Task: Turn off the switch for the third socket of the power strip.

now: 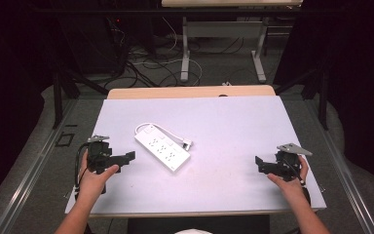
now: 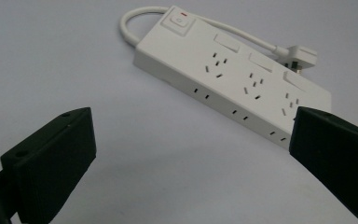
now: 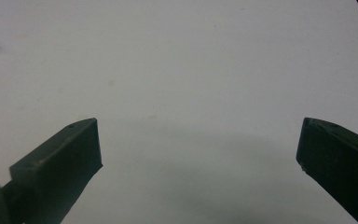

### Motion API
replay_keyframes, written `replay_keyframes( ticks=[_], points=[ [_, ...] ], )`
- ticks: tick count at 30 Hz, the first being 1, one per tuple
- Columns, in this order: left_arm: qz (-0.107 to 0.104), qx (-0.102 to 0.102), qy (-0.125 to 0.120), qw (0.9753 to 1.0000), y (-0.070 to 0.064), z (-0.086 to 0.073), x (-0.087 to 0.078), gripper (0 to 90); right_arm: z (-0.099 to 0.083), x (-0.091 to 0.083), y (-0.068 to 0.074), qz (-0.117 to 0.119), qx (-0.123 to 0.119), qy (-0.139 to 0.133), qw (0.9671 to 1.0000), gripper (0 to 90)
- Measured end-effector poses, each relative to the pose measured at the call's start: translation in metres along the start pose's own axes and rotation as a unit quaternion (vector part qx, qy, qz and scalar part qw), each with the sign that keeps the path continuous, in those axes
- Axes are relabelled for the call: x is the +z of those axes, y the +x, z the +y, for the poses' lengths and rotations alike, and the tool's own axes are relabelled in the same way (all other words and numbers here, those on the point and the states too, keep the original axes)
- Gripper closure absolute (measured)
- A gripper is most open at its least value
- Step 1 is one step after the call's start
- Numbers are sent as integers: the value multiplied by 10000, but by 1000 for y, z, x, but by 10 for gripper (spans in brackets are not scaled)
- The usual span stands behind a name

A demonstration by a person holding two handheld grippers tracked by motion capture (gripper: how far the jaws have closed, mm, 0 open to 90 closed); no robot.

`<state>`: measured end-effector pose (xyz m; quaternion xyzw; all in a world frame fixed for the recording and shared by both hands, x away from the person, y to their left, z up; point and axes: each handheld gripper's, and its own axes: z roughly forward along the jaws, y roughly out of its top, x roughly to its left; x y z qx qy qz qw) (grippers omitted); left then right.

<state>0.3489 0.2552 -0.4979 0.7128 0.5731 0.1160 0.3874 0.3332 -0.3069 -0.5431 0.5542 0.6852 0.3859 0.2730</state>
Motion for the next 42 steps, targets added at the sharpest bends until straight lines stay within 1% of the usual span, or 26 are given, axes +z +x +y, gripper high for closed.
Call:
replay_keyframes(
  ticks=[2,5,7,8,10,12,15,16,17,19,20,21,22,23,24,25,26,27,28,29,31,32,33,36,38,42],
  points=[
    [11,-86,-13,10000,6,-2,-2,5,0,0,0,-3,1,1,10000,0],
    [85,-128,-78,9999,13,-4,-4,5,0,0,0,-4,4,4,10000,0],
    [82,-193,-121,9997,17,-6,-5,5,0,0,0,-7,-7,6,10000,0],
    [110,-195,-146,9996,18,-7,-4,5,0,0,0,-11,-6,9,10000,0],
    [128,-208,-144,9996,21,-10,-4,5,0,0,1,-12,28,13,10000,0],
    [126,-226,-80,9996,24,-13,-2,12,0,0,0,-5,-2,7,10000,0],
    [196,-190,-54,9996,26,-15,0,13,0,0,0,-3,5,7,10000,0],
    [242,-185,-105,9995,27,-16,2,12,0,0,0,-1,6,8,10000,0],
    [255,-165,-46,9995,28,-17,2,12,0,0,0,-1,7,7,10000,0],
    [278,-149,-44,9995,29,-19,4,12,0,0,0,1,7,12,10000,0],
    [309,-165,-113,9993,29,-20,6,12,0,0,0,2,7,13,10000,0],
    [306,-171,-87,9993,29,-20,6,12,0,0,0,3,7,13,10000,0],
    [312,-134,-71,9994,30,-21,7,13,0,0,0,4,7,13,10000,0],
    [310,-159,-79,9994,31,-22,8,12,0,0,0,5,6,11,10000,0],
    [320,-115,-13,9994,32,-22,8,12,0,0,0,7,6,9,10000,0],
    [358,-112,-74,9993,32,-23,9,12,0,0,0,7,4,8,10000,0],
    [365,-110,10,9993,32,-23,9,12,0,0,0,3,4,12,10000,0],
    [408,-75,-7,9991,33,-24,11,12,0,0,0,5,41,23,10000,0],
    [425,-6,68,9991,34,-24,11,12,0,0,0,6,37,21,10000,0],
    [493,-25,-7,9988,34,-26,13,12,0,0,0,6,35,20,10000,0],
    [497,11,57,9987,35,-26,14,12,0,0,0,10,4,5,10000,0],
    [536,53,11,9985,35,-27,15,13,0,0,0,12,4,5,10000,0],
    [513,19,17,9987,35,-27,16,13,0,0,0,11,3,3,10000,0],
    [536,24,6,9986,35,-28,18,12,0,0,0,16,33,10,10000,0],
    [540,40,50,9985,35,-28,18,13,0,0,0,16,29,4,10000,0],
    [546,8,12,9985,34,-29,19,12,0,0,0,21,22,3,10000,0]
  ],
)
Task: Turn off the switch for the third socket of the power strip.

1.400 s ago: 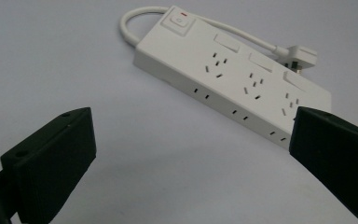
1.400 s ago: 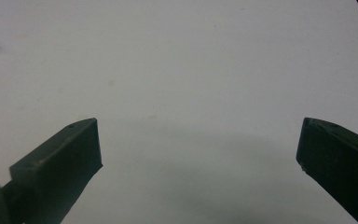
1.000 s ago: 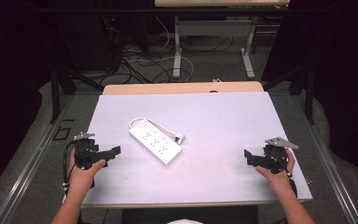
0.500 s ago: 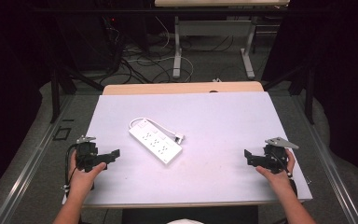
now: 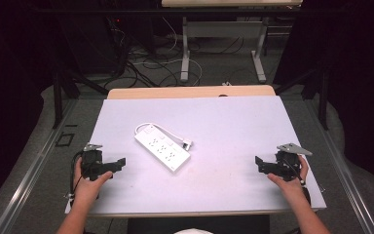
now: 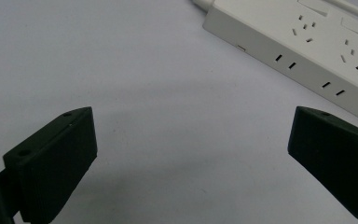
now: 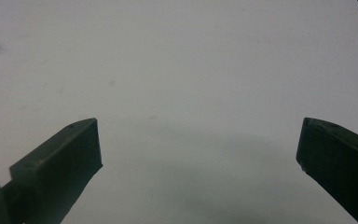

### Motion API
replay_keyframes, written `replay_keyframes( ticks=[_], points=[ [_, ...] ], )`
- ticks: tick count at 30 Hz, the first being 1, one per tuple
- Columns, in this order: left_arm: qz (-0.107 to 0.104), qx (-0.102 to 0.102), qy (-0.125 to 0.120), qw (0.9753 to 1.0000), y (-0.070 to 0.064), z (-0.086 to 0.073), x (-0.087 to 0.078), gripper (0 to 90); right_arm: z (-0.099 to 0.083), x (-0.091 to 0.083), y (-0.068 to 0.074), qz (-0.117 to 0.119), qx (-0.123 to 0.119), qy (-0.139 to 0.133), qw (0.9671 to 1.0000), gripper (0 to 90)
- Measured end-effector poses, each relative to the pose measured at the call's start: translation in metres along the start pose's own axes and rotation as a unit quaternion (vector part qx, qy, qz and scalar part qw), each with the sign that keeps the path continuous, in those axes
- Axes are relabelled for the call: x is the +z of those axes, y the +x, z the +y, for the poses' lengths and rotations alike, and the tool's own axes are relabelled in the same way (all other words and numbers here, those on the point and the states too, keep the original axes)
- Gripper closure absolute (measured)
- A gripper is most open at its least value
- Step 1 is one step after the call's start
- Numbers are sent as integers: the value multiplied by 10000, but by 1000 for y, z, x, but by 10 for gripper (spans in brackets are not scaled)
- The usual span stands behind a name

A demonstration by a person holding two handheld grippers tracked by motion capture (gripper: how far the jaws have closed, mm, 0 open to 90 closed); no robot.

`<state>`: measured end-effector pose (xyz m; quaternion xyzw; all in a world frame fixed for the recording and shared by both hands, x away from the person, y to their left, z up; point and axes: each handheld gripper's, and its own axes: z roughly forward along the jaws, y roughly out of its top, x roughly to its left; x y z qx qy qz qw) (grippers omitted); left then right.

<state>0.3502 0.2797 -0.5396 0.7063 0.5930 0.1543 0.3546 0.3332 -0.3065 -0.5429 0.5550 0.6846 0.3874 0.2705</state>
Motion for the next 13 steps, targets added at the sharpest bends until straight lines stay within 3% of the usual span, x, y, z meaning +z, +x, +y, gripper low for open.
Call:
replay_keyframes(
  ticks=[13],
  points=[
    [-21,35,106,9999,0,1,0,12,0,0,0,-5,-4,6,10000,0]
  ],
)
